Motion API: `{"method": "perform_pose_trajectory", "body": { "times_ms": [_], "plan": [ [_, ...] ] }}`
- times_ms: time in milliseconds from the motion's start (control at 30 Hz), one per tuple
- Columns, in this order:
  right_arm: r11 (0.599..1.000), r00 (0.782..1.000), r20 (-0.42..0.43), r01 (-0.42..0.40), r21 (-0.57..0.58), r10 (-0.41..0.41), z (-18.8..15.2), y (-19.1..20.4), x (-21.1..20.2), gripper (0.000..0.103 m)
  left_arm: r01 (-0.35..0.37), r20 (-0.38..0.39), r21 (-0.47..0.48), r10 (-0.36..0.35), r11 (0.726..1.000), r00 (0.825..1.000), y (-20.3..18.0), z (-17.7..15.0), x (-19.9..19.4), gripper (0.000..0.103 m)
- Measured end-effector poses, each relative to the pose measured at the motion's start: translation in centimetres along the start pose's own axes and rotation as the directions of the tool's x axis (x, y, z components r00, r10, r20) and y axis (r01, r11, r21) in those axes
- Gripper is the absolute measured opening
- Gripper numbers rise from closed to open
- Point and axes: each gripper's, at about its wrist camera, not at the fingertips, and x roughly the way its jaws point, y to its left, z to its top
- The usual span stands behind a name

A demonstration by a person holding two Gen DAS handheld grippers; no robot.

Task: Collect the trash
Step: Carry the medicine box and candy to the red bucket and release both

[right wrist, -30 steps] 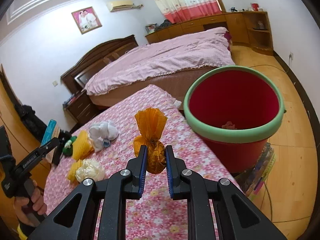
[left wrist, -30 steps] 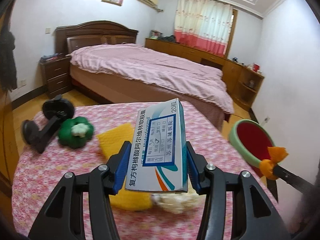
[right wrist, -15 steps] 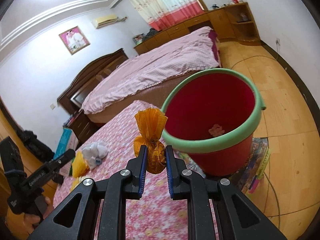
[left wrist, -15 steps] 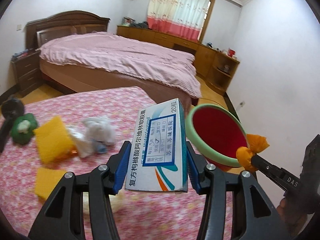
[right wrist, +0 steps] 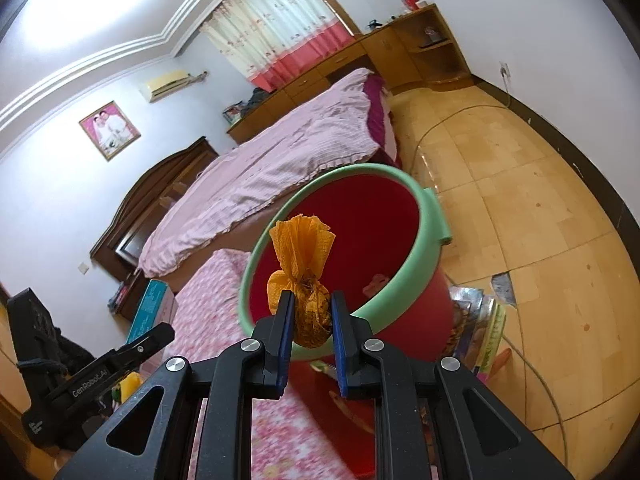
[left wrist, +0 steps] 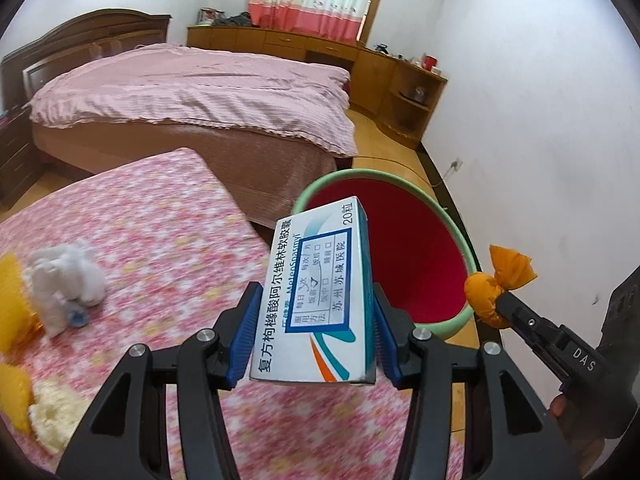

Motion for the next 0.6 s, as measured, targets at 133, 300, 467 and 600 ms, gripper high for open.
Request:
{"method": "perform_pose_trajectory", "body": {
  "times_ms": [133, 300, 467, 600],
  "plan": [
    [1.000, 1.000, 0.009, 0.001, 0.017, -0.001, 0.6, -0.8, 0.5, 0.018, 0.016, -0.009, 0.031, -0.016, 0.999, 1.000, -1.6, 0.6, 1.8, 0.053],
    [1.000, 1.000, 0.004, 0.005, 0.013, -0.005, 1.4, -1.2, 1.5, 0.018, 0.016, -0.011, 0.074, -0.016, 0.997, 1.000, -3.3, 0.9, 3.9, 0.053],
    [1.000, 1.000, -0.001, 0.022, -0.001, -0.022, 1.5, -1.6, 2.4, 0.019, 0.027, -0.035, 0.082, -0.024, 0.996, 0.999, -3.9, 1.0, 5.6, 0.053],
    [1.000, 1.000, -0.015, 0.026, 0.000, -0.026, 1.5, -1.9, 3.2, 0.020, -0.014, -0.032, 0.120, 0.018, 0.993, 0.999, -4.4, 1.0, 6.3, 0.053]
  ]
}}
